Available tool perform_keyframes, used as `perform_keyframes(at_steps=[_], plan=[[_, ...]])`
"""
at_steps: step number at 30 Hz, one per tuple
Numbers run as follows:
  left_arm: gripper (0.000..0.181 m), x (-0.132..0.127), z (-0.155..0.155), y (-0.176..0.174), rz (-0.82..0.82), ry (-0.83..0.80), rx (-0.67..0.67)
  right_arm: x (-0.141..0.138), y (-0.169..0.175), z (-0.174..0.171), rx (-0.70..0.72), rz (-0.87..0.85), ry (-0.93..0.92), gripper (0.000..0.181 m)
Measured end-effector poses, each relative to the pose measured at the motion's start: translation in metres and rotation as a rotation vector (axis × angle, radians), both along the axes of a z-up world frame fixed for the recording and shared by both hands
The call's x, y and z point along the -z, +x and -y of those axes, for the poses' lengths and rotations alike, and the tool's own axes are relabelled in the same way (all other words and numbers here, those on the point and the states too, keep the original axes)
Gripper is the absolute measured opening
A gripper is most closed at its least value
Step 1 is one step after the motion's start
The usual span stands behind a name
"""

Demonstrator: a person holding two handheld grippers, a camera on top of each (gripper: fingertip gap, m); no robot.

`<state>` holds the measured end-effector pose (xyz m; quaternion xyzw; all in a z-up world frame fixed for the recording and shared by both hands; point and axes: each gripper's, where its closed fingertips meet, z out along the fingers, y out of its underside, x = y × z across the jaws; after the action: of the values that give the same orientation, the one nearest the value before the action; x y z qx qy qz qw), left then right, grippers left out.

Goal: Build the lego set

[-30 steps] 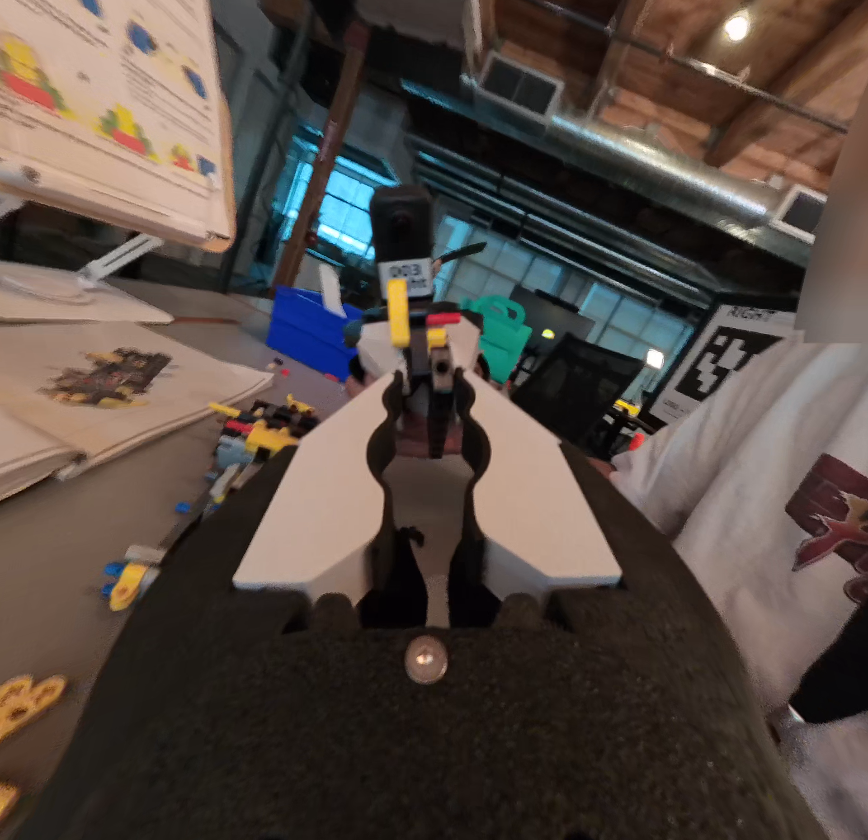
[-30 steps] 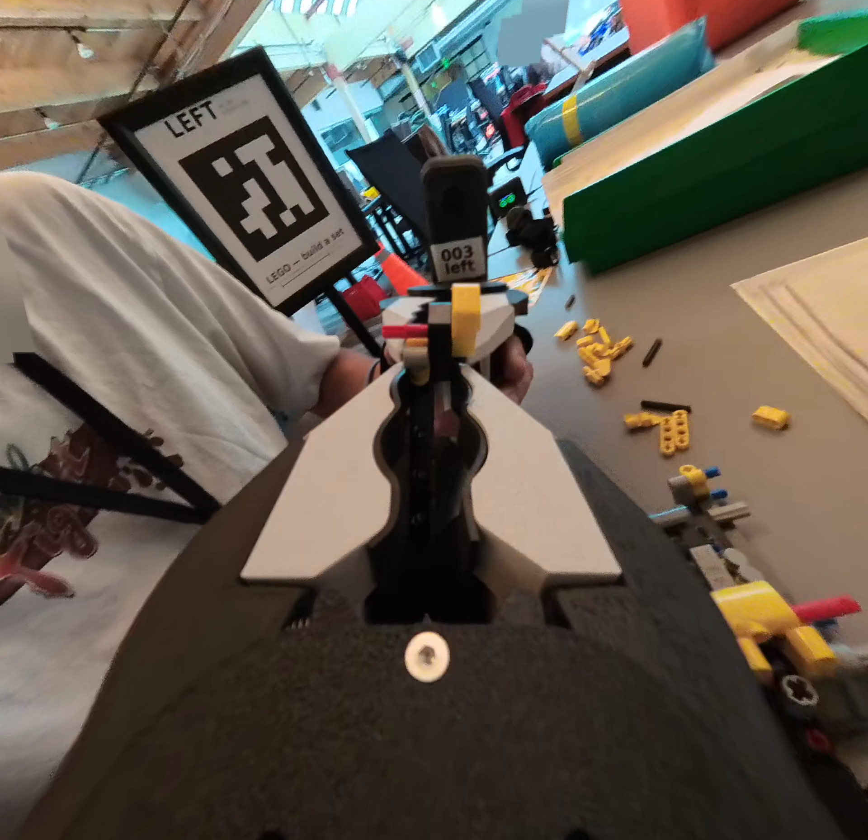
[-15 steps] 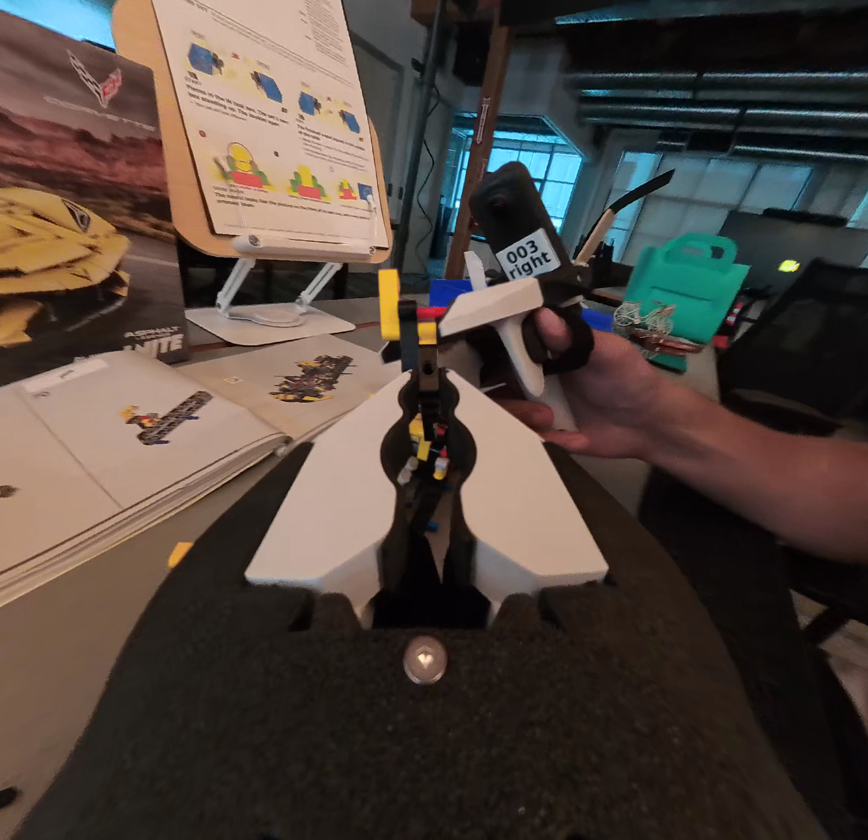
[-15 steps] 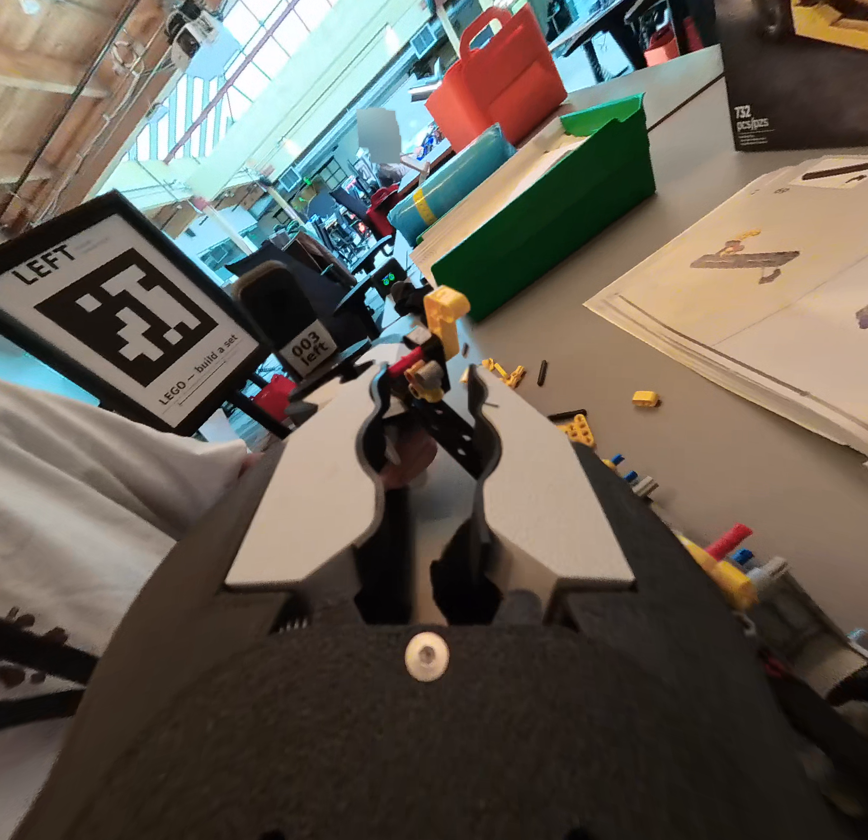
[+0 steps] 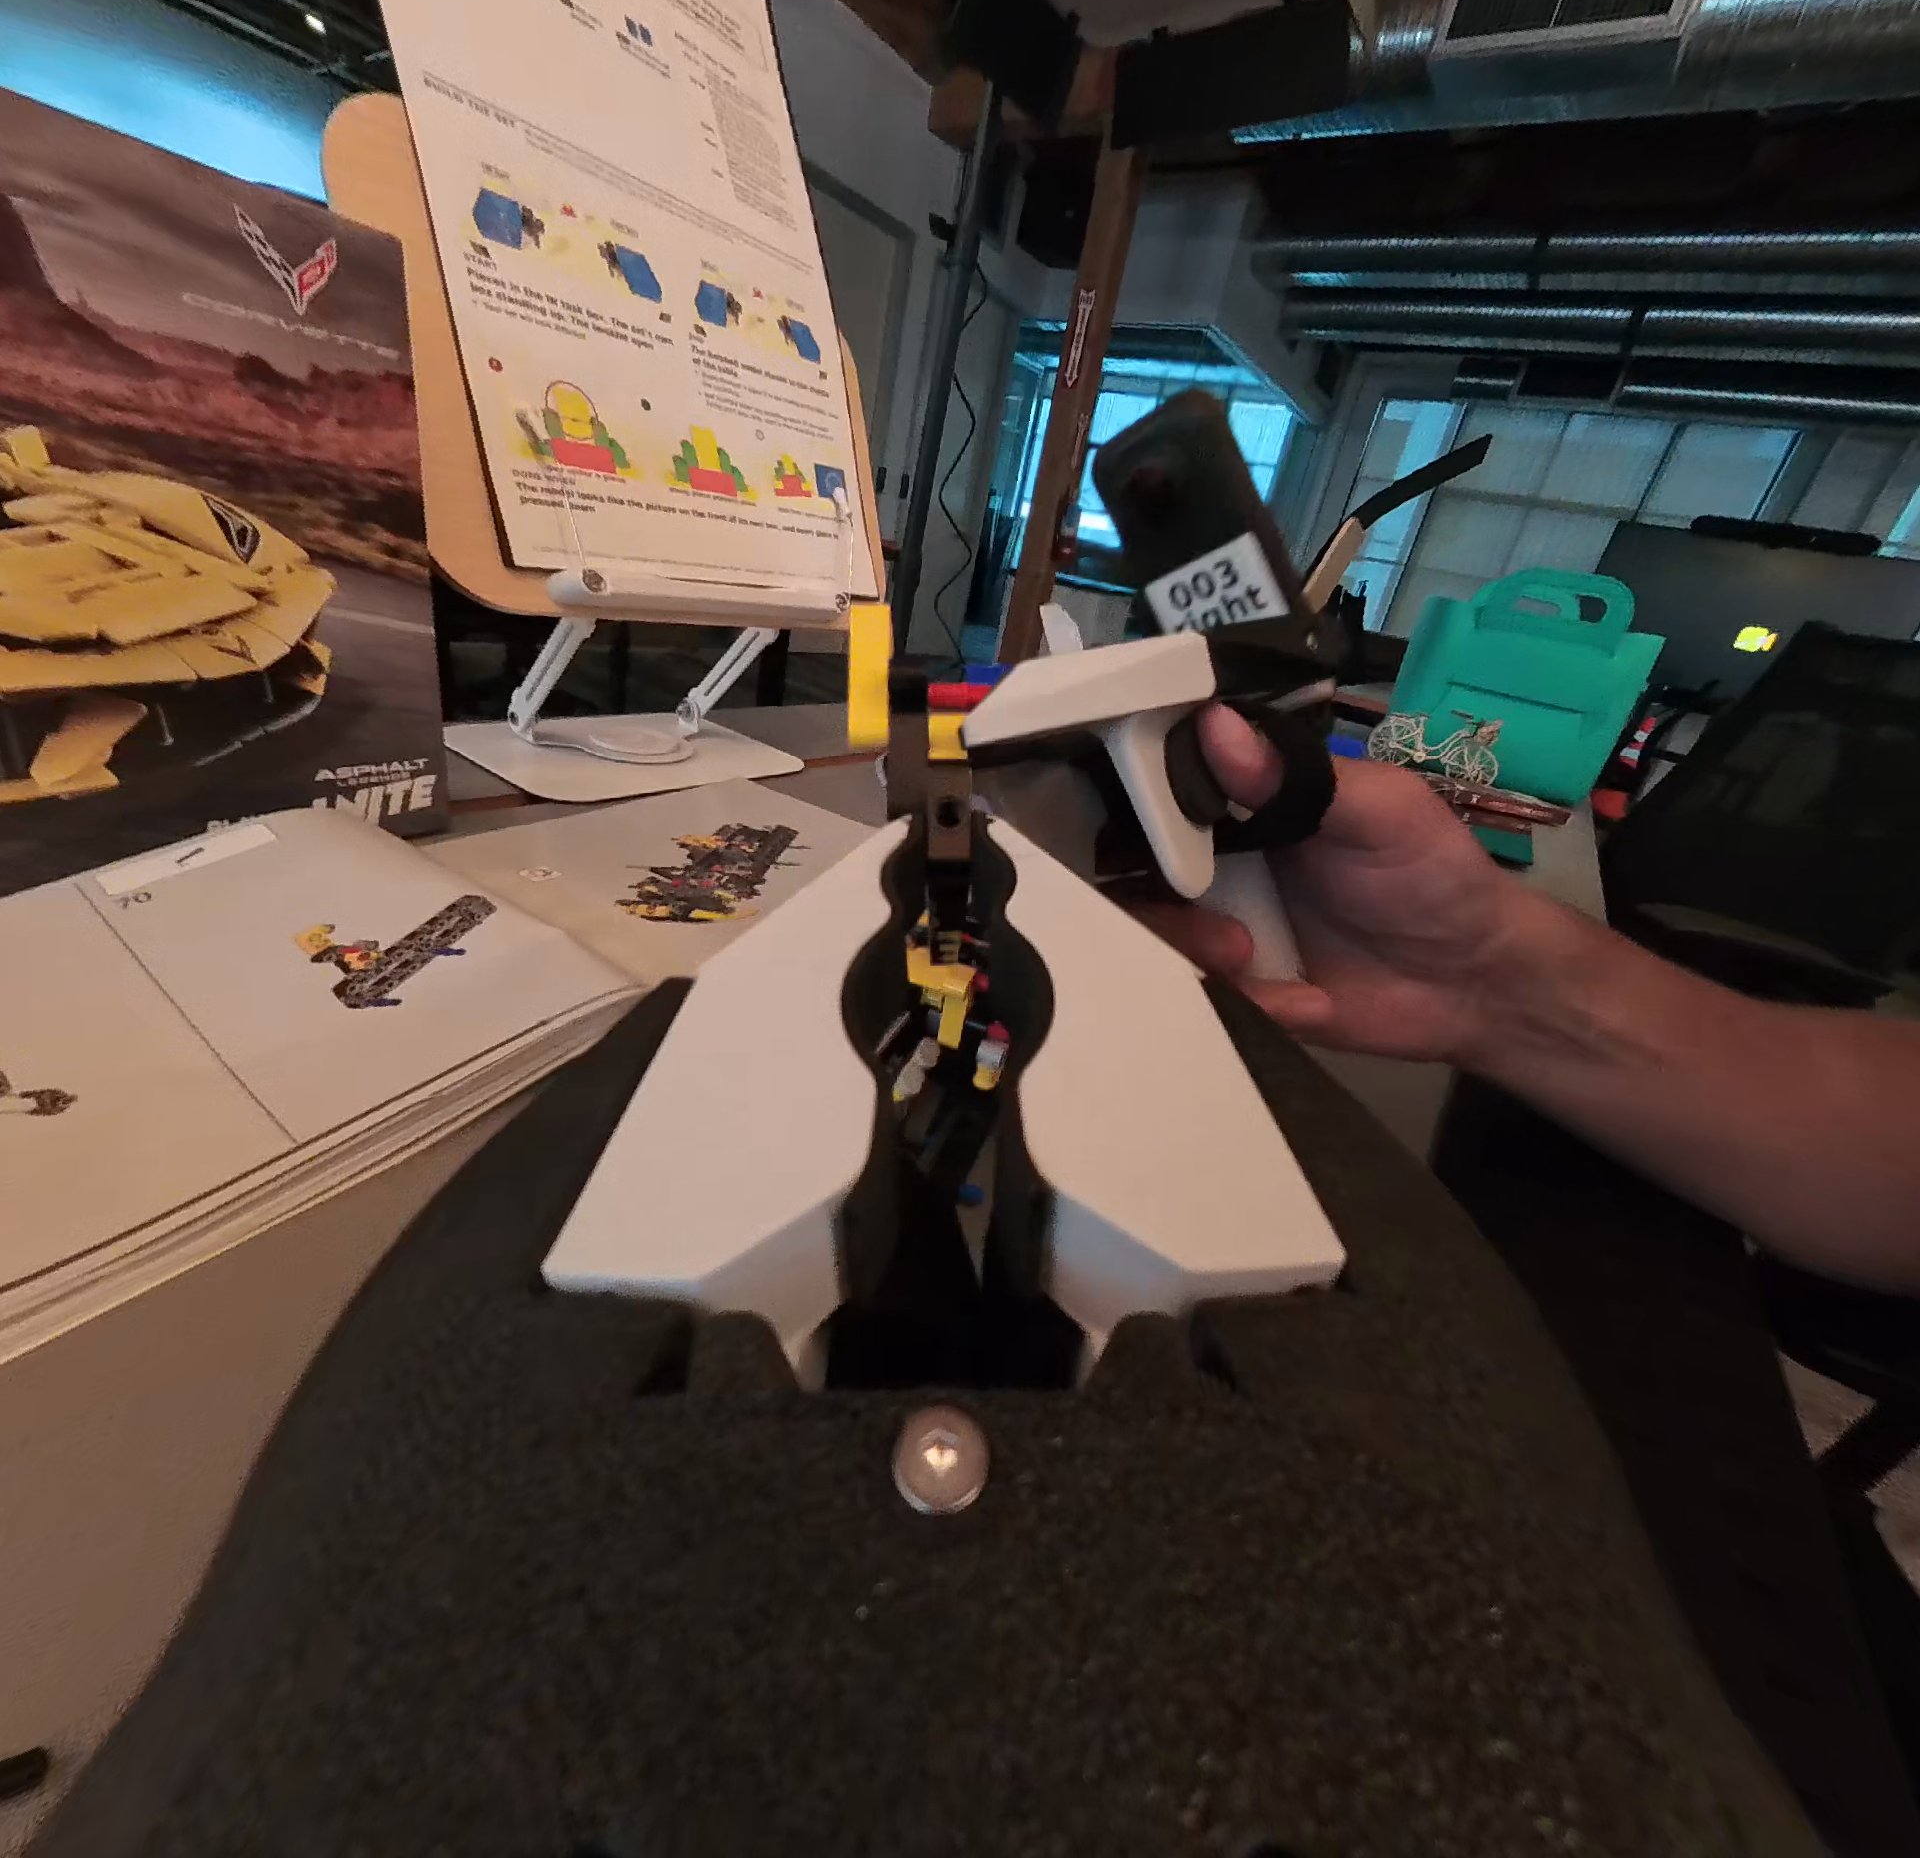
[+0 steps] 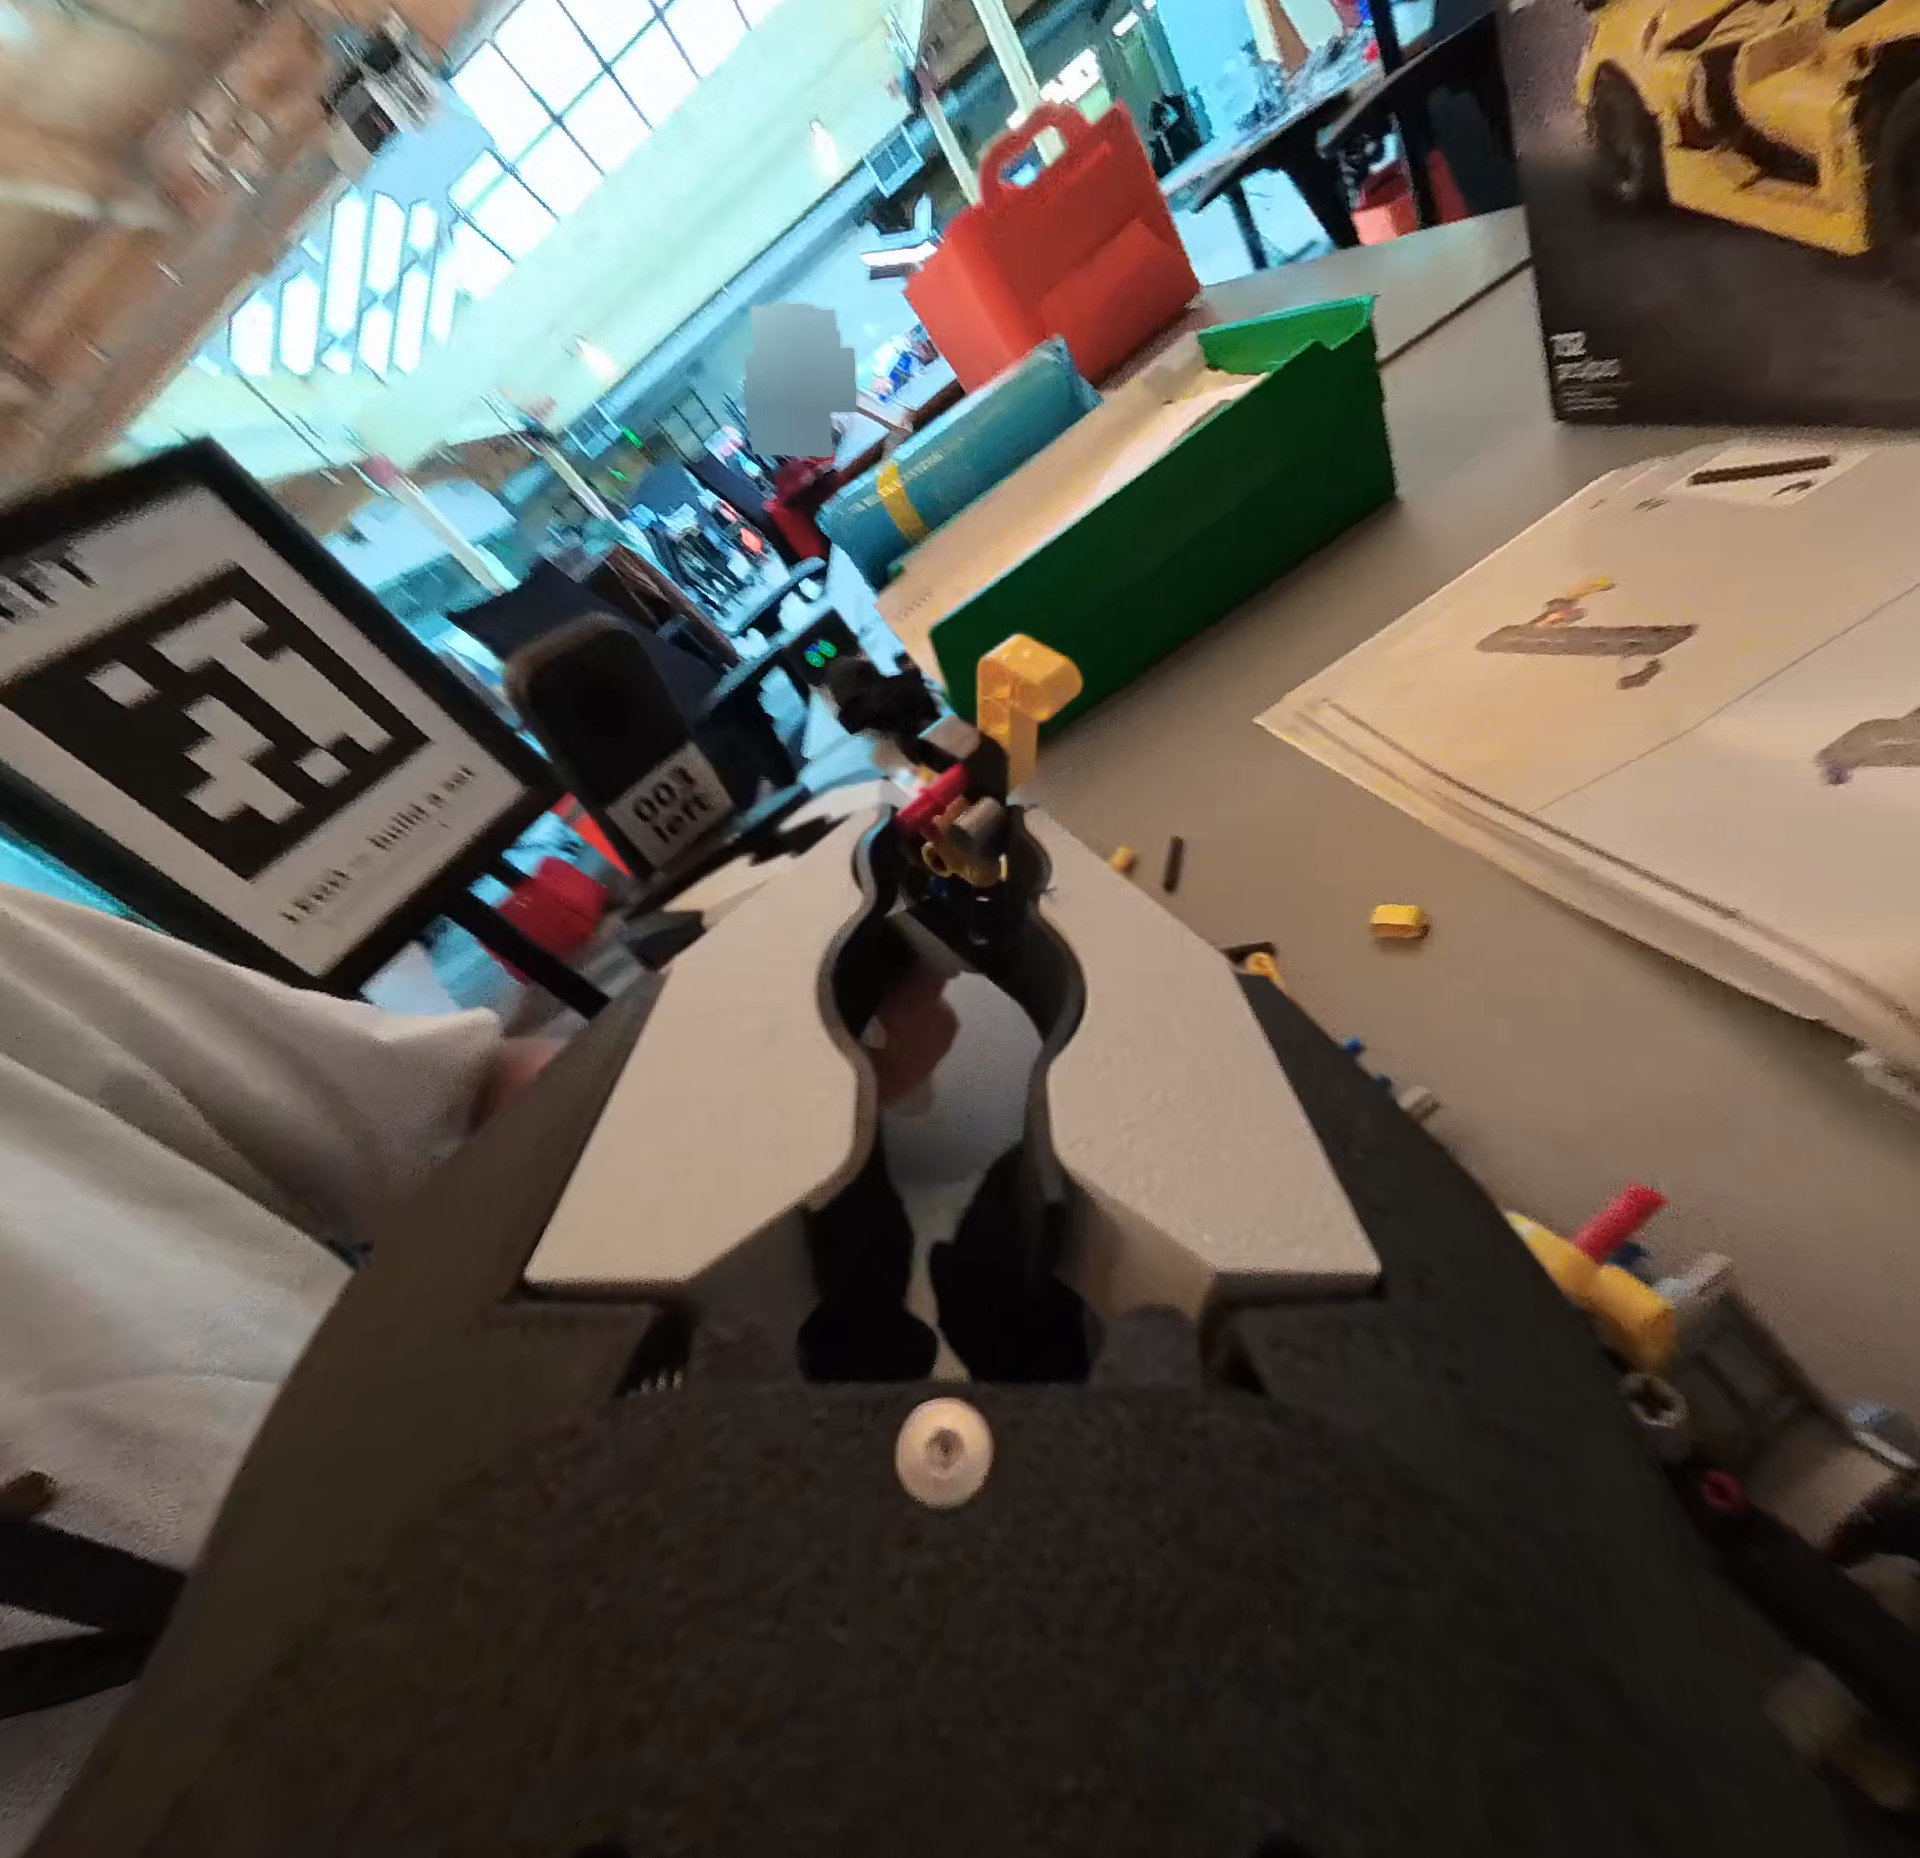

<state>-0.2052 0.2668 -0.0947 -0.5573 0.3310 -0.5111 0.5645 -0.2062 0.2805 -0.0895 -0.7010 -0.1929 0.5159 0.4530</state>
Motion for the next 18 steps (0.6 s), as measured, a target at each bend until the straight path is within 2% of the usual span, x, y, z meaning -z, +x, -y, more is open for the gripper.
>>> perform_keyframes(at_steps=[3,9,12,15,18], plan=[[0.008,0.003,0.000,0.001,-0.007,-0.028,0.016,0.002,0.001,-0.001,0.022,0.065,0.033,0.018],[0.008,0.001,-0.008,-0.005,-0.003,-0.046,-0.010,-0.001,0.007,-0.005,0.038,0.062,0.067,0.022],[0.008,-0.010,-0.051,-0.046,0.104,-0.138,-0.137,-0.004,0.028,-0.013,0.110,0.061,0.115,0.035],[0.007,-0.005,-0.116,-0.112,0.178,-0.247,-0.368,0.007,0.051,-0.019,0.179,0.134,0.136,0.030],[0.007,0.001,-0.150,-0.148,0.228,-0.315,-0.438,0.014,0.069,-0.029,0.223,0.141,0.109,0.026]])
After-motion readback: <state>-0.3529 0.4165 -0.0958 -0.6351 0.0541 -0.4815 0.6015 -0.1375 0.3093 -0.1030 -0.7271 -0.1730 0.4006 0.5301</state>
